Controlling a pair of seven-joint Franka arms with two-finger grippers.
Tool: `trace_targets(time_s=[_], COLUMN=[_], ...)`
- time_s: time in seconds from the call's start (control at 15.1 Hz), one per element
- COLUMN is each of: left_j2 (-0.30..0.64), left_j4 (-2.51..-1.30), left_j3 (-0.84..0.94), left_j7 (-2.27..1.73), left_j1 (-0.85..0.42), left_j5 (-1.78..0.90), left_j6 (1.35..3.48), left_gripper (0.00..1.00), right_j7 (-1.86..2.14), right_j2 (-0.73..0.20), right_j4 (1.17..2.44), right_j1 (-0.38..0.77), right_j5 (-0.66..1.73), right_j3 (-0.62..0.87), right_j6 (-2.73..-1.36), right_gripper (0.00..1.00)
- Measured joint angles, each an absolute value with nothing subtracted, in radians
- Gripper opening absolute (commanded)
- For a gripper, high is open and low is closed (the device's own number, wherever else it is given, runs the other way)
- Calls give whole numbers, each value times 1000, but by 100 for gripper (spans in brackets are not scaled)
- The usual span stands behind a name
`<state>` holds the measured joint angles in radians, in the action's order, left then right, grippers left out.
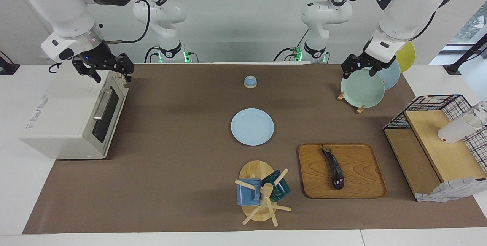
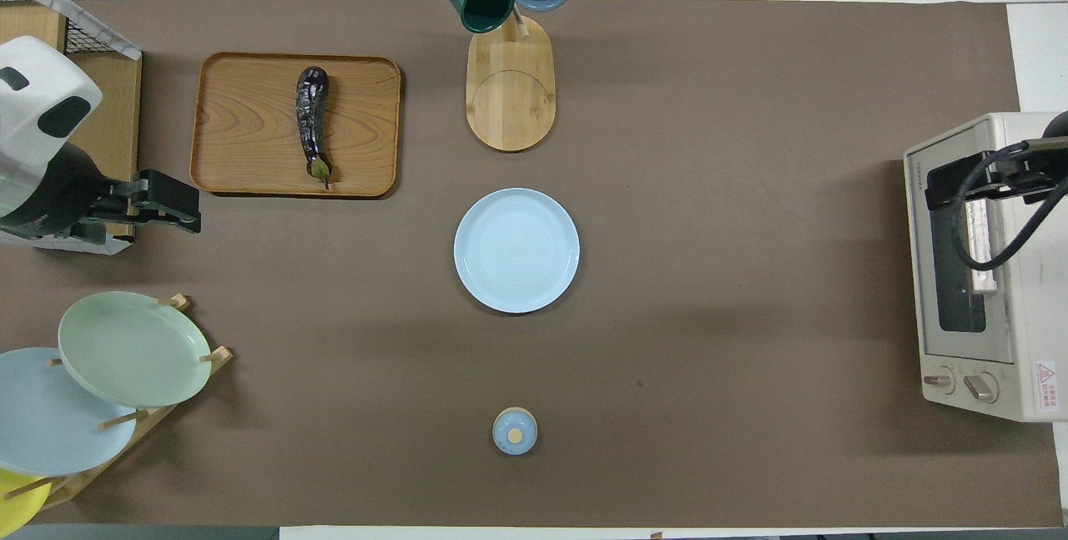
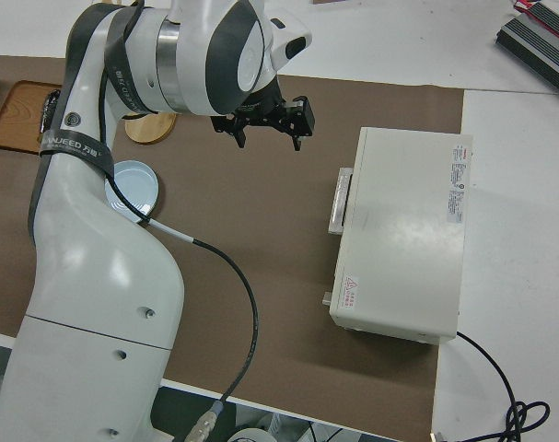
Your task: Put eggplant into oven
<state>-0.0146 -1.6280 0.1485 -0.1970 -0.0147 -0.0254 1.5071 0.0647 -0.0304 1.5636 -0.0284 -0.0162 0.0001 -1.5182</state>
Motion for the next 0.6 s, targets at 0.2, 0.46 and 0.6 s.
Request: trace_targets(time_s=[0.2,0.46,0.6], left_j2=[-14,9,58], left_j4=[-1629,-1629,-1625], left_j3=[148,148,149], left_j7=[-198,-198,-198], left_j1=[-13,-10,-9], left_j5=[-25,-29,-37], left_j6=[1559,1622,1661], left_gripper=[100,100,100], right_j7=[75,118,124], right_j2=[-30,-21,-8], right_j4=[1569,1595,1635], right_j1=[-28,-31,-33], right_j5=[-16,-16,-16], right_j3=[4,3,0], right_j6=[-1518,-1529,-1568], right_gripper=[0,0,0])
